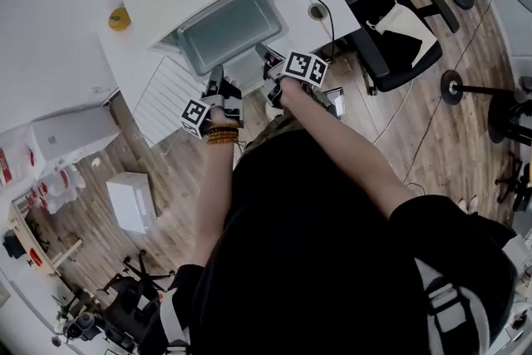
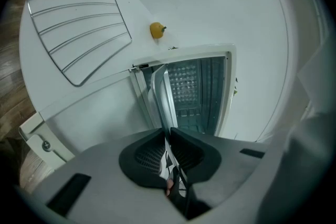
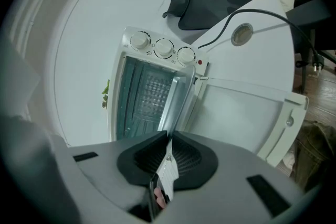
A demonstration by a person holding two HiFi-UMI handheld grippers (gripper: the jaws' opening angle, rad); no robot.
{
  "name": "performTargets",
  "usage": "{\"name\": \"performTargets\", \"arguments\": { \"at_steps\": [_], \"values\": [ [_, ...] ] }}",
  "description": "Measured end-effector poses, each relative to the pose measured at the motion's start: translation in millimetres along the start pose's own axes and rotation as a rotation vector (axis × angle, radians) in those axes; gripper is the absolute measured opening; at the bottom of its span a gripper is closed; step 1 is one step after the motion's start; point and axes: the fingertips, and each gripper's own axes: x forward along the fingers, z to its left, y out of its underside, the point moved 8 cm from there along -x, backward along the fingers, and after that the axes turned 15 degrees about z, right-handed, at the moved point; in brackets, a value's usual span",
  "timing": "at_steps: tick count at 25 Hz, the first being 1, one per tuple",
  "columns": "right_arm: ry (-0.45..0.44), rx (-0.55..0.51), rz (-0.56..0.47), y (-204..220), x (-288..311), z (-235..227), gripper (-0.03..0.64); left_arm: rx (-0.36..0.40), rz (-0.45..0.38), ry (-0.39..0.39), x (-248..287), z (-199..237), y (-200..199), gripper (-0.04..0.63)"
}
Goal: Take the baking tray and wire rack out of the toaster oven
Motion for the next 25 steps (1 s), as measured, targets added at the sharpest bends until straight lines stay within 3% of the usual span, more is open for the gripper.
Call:
{"name": "performTargets", "arguments": {
  "at_steps": [7,17,25],
  "values": [
    [-0.008,-0.065,0.023,14,-19,4,0.052,0.029,0.046,-0.024,-16,-4,14,0.049],
    [-0.069,-0.106,0.033,34,-41,18,0.050,0.041,0.077,0.008,-39,-16,25,0.049],
    [-0.085,-0.204,0.111,58,-59,29,0.049,-0.010,0.099,0.031,-70,-11,39,0.049]
  ]
}}
